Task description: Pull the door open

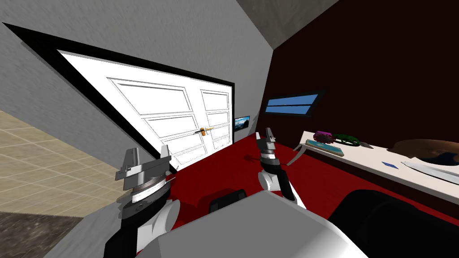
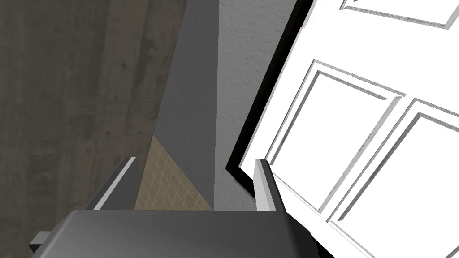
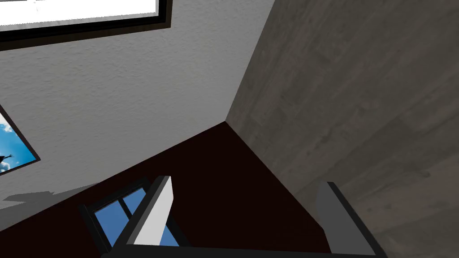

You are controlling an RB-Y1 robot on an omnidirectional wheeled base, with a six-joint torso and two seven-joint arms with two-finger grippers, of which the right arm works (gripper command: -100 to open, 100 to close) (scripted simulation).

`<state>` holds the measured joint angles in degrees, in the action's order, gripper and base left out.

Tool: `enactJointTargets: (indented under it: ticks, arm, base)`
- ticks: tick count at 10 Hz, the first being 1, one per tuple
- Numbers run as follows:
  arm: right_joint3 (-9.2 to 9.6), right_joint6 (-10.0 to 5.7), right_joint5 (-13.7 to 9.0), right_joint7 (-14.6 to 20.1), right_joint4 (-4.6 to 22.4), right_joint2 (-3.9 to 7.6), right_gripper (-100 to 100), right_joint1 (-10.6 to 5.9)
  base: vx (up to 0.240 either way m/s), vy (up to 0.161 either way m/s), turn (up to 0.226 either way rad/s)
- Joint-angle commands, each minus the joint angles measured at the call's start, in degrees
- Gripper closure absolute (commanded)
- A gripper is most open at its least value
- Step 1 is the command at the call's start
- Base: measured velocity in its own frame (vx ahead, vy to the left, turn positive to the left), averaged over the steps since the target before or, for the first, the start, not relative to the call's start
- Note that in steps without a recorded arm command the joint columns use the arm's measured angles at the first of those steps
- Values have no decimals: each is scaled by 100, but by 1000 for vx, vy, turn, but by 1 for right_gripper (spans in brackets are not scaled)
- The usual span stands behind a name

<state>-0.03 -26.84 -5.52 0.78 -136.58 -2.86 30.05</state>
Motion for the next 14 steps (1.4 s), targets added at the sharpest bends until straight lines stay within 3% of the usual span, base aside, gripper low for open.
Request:
enactJointTargets:
  ticks: [1,14]
  arm:
    - [4,-13,35,54,212,74,-100,-117]
    - [43,-129,353,555,2155,577,-100,-1195]
  base:
    - [36,35,32]
    - [89,56,23]
